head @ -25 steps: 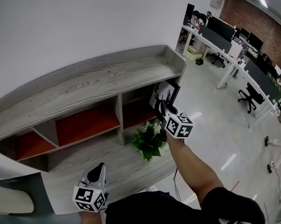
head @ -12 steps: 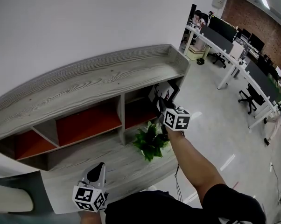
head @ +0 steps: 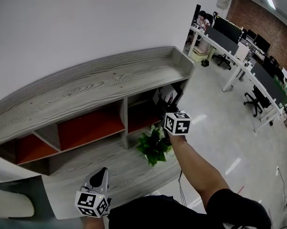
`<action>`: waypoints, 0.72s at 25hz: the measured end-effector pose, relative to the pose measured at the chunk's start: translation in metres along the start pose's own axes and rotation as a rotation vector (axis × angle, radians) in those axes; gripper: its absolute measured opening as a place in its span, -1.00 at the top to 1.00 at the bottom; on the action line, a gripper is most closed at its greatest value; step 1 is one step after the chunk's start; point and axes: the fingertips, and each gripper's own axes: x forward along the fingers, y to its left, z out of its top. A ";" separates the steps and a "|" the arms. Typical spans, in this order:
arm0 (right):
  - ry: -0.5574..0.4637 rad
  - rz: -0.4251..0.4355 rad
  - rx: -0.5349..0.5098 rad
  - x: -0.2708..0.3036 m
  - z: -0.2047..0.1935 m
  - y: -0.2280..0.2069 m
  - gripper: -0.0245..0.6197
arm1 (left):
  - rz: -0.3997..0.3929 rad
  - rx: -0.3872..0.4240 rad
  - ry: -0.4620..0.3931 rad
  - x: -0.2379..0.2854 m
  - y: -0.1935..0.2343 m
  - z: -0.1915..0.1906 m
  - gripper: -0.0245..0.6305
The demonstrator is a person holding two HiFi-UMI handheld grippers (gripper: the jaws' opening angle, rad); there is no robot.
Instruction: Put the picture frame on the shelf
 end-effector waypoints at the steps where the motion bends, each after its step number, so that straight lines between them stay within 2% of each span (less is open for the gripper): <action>1: 0.002 0.000 0.000 -0.001 -0.001 0.001 0.52 | -0.001 -0.001 0.000 0.000 0.000 0.000 0.90; 18: -0.003 0.008 0.002 -0.039 0.002 -0.003 0.43 | -0.029 -0.001 0.003 0.005 -0.008 -0.002 0.90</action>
